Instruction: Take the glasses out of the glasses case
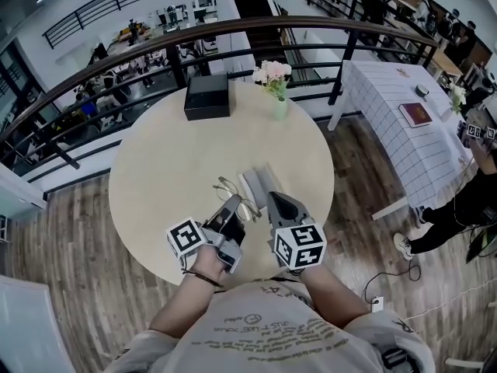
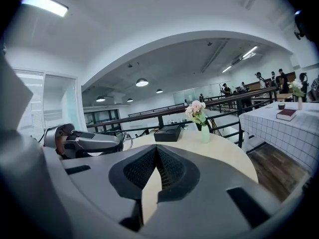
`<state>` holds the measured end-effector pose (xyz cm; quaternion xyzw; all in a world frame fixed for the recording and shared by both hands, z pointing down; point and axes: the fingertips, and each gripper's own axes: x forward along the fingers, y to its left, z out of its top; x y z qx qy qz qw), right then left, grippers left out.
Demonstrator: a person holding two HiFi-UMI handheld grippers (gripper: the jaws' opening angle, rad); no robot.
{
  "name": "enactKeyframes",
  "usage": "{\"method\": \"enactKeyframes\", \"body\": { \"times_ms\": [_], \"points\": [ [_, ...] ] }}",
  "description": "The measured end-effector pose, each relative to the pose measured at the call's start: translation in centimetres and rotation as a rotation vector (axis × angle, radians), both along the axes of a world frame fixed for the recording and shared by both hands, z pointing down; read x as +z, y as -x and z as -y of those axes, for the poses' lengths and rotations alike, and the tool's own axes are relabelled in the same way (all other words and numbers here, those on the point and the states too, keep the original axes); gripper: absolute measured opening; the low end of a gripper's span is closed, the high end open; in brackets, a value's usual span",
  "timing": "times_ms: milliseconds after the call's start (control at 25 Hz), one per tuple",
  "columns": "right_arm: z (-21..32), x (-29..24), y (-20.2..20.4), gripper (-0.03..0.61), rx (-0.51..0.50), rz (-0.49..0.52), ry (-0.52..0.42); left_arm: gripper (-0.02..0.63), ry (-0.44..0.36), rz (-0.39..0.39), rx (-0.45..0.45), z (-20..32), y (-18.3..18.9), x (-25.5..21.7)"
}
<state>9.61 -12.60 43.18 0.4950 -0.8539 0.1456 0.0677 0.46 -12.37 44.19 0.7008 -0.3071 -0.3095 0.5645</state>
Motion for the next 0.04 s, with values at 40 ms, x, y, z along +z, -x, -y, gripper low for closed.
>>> {"method": "enactKeyframes", "body": {
  "times_ms": [40],
  "points": [
    [0.14, -0.14, -0.02, 0.012, -0.001, -0.001, -0.004, 0.026, -0.005, 0.002, 0.0, 0.17, -0.02, -0.09]
  ]
}}
